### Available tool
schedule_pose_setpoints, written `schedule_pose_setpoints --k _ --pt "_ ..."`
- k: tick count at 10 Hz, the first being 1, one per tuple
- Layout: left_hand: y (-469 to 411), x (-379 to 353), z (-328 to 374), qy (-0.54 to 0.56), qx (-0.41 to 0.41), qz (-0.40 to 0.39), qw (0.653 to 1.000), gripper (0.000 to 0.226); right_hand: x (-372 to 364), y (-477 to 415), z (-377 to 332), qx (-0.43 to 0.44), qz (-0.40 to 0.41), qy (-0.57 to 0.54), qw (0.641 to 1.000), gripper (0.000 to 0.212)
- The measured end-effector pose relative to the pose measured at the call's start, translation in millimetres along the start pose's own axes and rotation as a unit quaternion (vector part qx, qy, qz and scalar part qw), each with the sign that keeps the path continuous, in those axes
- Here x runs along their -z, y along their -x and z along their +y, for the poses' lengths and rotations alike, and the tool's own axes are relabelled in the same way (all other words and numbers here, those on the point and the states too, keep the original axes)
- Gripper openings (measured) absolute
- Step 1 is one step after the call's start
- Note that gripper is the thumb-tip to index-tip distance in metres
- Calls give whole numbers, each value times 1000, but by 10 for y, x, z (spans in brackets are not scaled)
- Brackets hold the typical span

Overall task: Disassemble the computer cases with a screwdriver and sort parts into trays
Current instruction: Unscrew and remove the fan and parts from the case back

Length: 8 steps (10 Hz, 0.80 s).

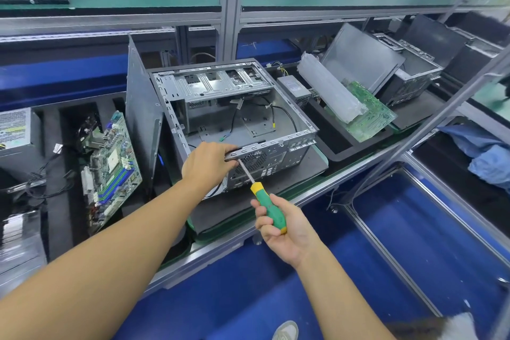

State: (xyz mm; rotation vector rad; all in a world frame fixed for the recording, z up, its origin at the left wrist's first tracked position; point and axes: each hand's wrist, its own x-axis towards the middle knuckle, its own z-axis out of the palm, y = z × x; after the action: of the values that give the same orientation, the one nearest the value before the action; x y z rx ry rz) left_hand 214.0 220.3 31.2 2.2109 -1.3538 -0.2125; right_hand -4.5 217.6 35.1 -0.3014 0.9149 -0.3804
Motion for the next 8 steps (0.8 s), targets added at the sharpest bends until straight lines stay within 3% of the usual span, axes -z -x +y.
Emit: schedule_pose_setpoints --k 1,2,3,4,5,6,7,8 --pt "-13 -5 10 5 15 -6 1000 37 61 -26 60 324 149 472 807 21" --pt "-34 -1 12 13 24 -13 1000 37 145 -34 87 534 239 727 360 19" --pt "-25 2 10 8 15 -12 1000 38 61 -10 13 427 196 528 707 25" --pt "-24 -2 -1 9 6 -10 1000 38 5 42 -115 81 53 102 990 38" --pt "-24 8 -1 13 9 -9 1000 37 7 61 -103 -60 -29 -4 998 44" --pt "-28 4 3 16 17 -9 1000 37 -34 67 -3 46 43 137 989 33" --pt "-37 7 18 14 20 -13 1000 37 12 21 166 298 188 408 842 14" --pt "-51 6 19 11 24 -17 1000 37 10 -4 200 365 216 473 773 6"
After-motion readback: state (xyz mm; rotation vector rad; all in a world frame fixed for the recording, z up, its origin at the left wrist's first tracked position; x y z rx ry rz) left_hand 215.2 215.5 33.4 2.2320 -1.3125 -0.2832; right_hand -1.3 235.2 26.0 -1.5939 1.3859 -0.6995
